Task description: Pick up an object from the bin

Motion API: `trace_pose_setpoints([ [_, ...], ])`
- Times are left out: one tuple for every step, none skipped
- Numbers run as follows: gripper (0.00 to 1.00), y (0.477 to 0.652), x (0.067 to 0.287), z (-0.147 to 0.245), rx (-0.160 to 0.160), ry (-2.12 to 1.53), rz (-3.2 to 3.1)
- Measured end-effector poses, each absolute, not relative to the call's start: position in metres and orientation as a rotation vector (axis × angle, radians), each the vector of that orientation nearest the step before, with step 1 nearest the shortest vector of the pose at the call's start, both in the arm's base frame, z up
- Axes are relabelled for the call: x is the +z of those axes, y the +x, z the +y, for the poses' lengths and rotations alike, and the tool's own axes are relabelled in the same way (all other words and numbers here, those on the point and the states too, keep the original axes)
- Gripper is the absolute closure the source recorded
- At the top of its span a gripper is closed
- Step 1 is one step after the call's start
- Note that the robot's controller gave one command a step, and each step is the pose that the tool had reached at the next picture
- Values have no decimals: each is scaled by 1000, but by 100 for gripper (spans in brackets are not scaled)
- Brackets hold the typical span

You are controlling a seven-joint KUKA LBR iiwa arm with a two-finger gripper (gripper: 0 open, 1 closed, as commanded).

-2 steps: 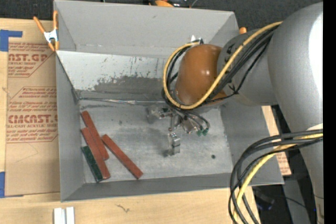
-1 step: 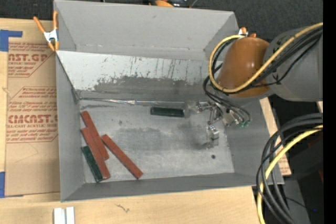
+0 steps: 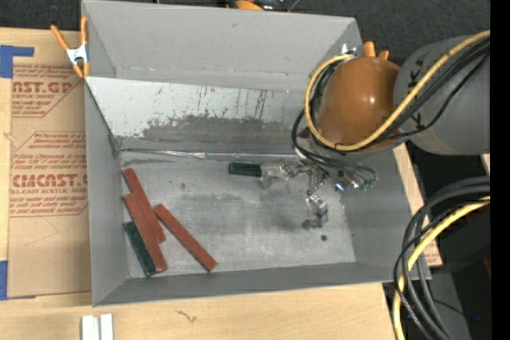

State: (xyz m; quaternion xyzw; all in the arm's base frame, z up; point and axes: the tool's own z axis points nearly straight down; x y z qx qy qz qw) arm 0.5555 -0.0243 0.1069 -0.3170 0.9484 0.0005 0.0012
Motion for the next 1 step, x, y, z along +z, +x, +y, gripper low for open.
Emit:
trace_pose_setpoints([
  [0,591,69,5,2,-1018,2965],
])
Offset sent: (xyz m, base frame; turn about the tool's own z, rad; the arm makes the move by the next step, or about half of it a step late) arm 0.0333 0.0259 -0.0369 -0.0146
